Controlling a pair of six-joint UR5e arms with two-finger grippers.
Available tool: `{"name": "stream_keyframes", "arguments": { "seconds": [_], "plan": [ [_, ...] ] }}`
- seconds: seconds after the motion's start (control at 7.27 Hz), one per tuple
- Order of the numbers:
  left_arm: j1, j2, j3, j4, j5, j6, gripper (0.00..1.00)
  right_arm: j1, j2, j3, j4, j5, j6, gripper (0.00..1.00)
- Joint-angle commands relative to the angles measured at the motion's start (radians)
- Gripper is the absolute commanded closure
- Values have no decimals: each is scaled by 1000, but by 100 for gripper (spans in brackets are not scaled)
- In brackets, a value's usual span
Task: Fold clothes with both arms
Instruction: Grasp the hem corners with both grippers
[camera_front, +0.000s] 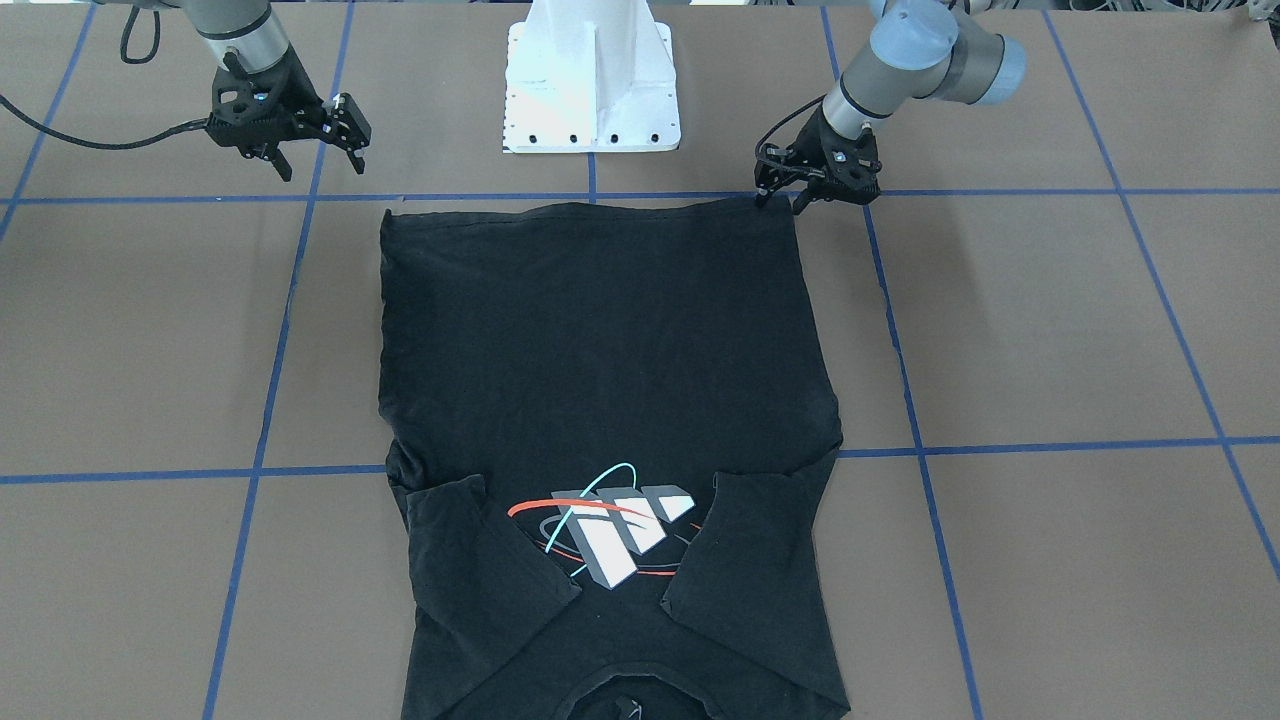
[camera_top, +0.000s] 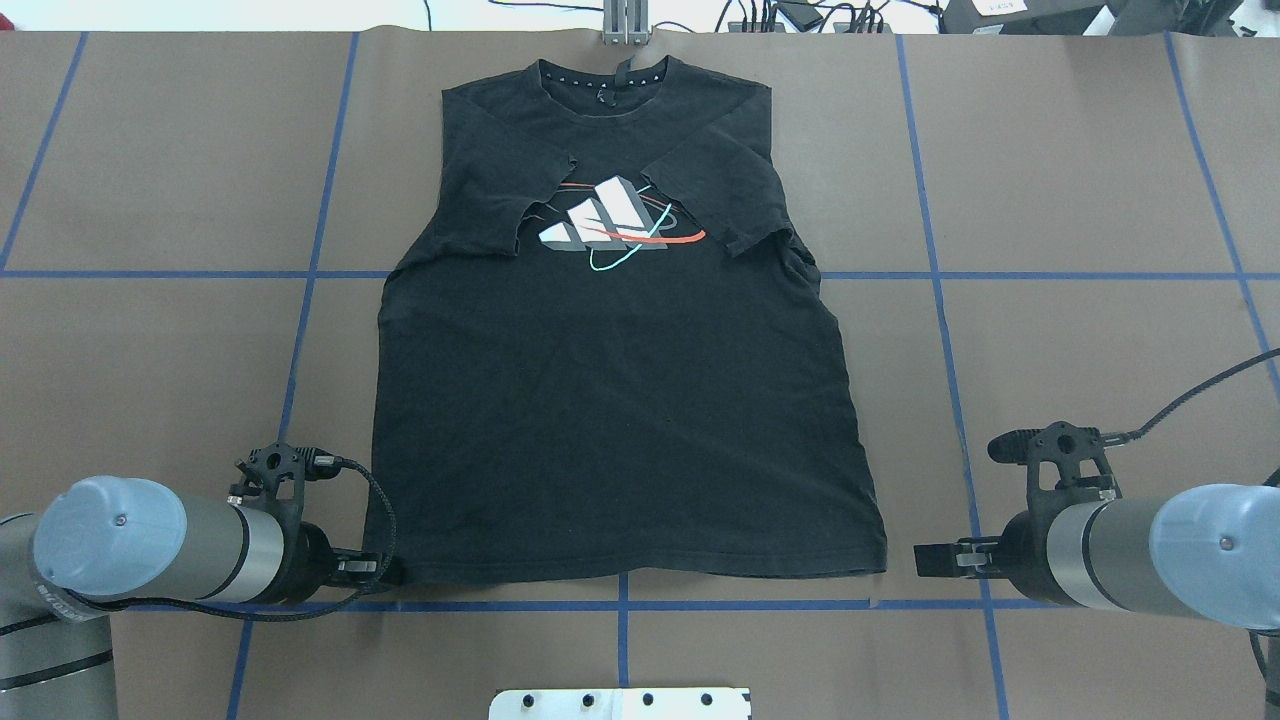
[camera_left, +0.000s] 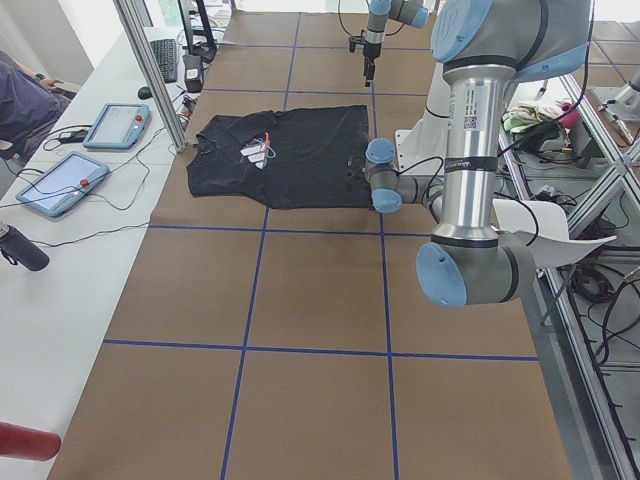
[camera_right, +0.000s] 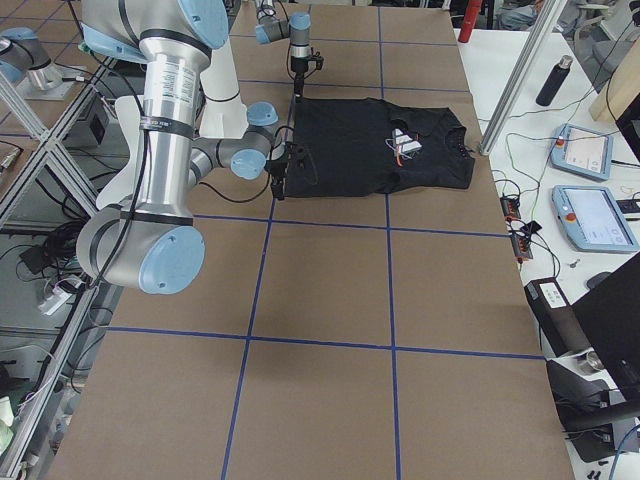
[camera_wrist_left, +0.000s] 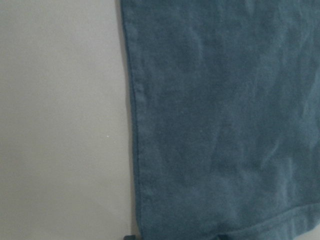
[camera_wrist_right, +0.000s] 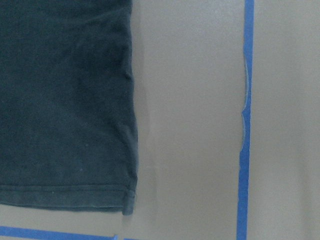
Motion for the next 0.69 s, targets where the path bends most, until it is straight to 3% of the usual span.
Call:
{"name": "stream_keyframes", "arguments": {
  "seconds": [0.0, 0.14, 0.28, 0.55],
  "plan": [
    [3, 0, 8, -1, -6, 0, 52, 0, 0, -1, 0, 0, 0, 0],
    [3, 0, 7, -1, -14, -2, 71, 0, 0, 1, 0, 0, 0, 0],
    [3, 2, 1, -1, -15, -2, 96, 0, 0, 1, 0, 0, 0, 0],
    [3, 3, -6, -1, -15, -2, 100, 0, 2, 1, 0, 0, 0, 0]
  ]
}}
